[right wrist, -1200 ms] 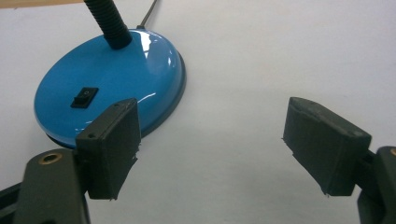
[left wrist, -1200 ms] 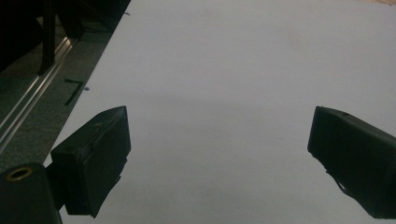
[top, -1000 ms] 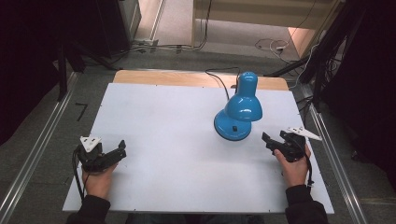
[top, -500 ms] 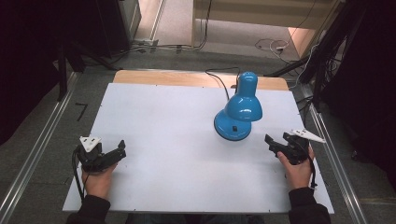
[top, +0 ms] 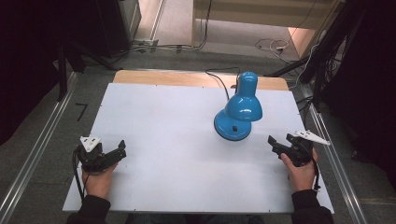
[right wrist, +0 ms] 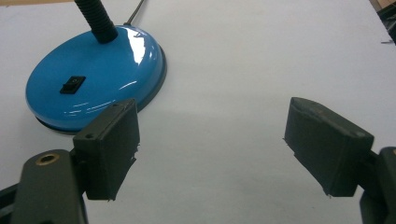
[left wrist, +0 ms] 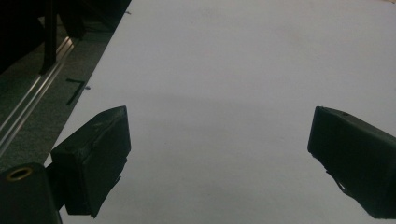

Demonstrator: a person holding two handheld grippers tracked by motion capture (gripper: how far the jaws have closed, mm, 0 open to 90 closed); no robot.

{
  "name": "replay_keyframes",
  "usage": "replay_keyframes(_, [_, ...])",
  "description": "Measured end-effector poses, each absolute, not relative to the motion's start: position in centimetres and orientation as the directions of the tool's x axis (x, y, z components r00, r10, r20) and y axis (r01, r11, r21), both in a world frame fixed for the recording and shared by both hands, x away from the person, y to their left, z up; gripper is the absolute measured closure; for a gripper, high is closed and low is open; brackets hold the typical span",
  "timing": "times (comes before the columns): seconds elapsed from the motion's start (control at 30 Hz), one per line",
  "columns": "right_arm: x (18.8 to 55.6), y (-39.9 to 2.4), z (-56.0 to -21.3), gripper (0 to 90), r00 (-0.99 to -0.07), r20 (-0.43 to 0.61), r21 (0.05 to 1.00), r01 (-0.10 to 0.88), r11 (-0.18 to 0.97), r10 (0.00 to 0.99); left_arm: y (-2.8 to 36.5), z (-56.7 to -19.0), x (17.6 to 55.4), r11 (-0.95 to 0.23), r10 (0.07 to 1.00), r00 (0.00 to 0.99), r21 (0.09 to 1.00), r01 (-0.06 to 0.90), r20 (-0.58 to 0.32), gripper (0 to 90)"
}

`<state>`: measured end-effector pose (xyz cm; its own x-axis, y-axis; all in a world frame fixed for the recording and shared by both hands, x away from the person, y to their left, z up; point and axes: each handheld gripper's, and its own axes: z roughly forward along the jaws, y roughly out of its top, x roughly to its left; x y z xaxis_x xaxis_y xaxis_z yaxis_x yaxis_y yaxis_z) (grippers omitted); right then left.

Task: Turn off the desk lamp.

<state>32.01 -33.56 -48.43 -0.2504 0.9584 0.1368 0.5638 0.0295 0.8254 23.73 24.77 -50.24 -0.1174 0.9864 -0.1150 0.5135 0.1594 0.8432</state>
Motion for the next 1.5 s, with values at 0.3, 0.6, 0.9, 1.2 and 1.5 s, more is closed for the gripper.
replay_keyframes(0.3, [31.5,-34.3,-48.3,15.8,-0.244,0.143,0.826,0.563,0.02,0.959,24.7,-50.3,23.8,0.16,0.986,-0.118,0.843,0.513,-0.116,6.6])
replay_keyframes(0.6, [31.2,-35.0,-48.4,13.6,-0.237,0.146,0.82,0.572,0.017,0.961,24.7,-50.2,23.7,0.16,0.986,-0.117,0.843,0.514,-0.116,6.6])
replay_keyframes(0.9, [30.9,-35.8,-48.6,13.6,-0.22,0.145,0.816,0.578,0.009,0.965,24.7,-50.3,23.8,0.159,0.987,-0.114,0.844,0.512,-0.116,6.6])
replay_keyframes(1.2, [30.5,-36.3,-48.6,13.6,-0.213,0.153,0.812,0.584,0.0,0.965,24.7,-50.3,23.8,0.158,0.987,-0.114,0.844,0.512,-0.116,6.6])
replay_keyframes(1.5, [29.9,-36.7,-48.6,13.6,-0.218,0.157,0.812,0.583,0.0,0.963,24.7,-50.2,23.8,0.154,0.987,-0.11,0.843,0.515,-0.113,6.6])
